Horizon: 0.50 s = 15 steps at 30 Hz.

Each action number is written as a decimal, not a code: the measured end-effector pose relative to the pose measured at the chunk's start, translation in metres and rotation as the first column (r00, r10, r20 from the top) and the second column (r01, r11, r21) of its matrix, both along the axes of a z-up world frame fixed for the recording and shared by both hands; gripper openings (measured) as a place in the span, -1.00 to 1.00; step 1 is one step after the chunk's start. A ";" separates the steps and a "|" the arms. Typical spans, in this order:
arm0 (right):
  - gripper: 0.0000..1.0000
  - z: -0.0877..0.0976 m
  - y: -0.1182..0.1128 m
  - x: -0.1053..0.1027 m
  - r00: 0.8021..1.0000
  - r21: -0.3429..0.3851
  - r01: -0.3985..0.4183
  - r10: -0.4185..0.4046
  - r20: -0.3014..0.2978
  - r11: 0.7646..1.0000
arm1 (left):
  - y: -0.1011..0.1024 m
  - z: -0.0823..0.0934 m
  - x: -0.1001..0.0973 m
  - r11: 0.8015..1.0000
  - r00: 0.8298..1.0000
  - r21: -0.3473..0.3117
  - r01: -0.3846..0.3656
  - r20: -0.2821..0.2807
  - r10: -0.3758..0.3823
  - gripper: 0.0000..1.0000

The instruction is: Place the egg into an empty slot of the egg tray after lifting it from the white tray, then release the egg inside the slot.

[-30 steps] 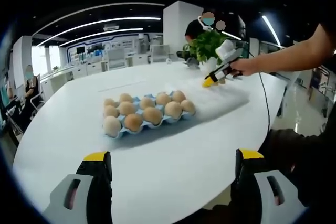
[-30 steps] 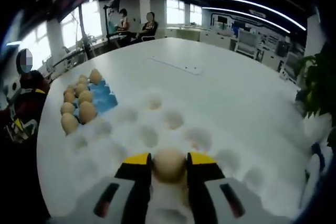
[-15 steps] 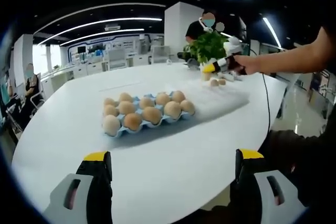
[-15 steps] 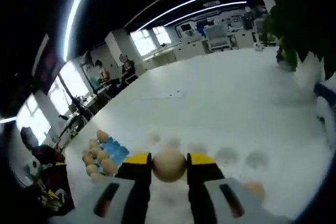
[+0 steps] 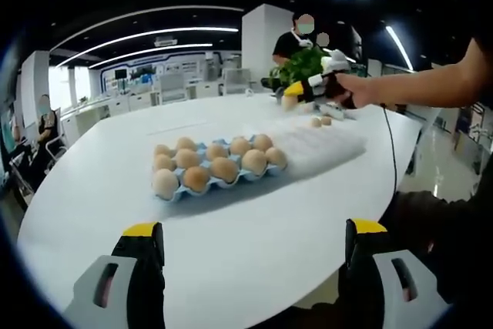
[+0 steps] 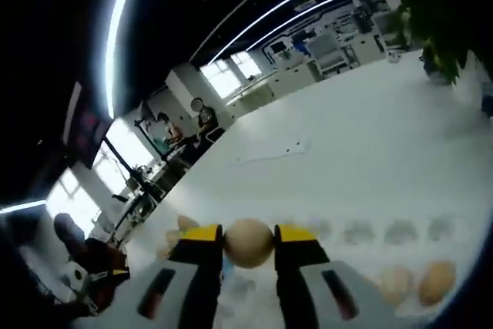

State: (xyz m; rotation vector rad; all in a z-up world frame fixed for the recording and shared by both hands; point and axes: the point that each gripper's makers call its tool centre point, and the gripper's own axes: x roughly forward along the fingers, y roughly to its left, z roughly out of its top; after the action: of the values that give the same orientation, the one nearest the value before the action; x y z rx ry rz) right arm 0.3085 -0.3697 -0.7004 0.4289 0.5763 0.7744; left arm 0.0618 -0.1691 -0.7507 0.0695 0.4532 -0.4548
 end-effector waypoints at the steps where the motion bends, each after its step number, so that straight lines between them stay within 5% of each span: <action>1: -0.47 -0.001 0.009 0.003 1.000 -0.009 -0.022 0.022 0.004 1.000 | 0.001 0.001 -0.001 1.000 1.000 0.002 -0.002 0.001 0.002 1.00; 6: -0.47 -0.006 0.062 -0.001 0.996 -0.032 -0.091 0.091 0.013 0.995 | 0.009 0.000 -0.005 0.999 0.999 -0.010 -0.033 0.001 0.033 1.00; 15: -0.47 -0.023 0.122 0.008 0.985 -0.058 -0.172 0.172 -0.001 0.983 | 0.022 0.003 -0.009 0.997 0.997 -0.012 -0.074 0.006 0.075 1.00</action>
State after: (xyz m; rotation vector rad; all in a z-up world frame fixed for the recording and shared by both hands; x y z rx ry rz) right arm 0.3164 -0.2480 -0.7236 0.3271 0.6365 0.9210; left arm 0.0528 -0.1467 -0.7481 0.0422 0.4447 -0.3839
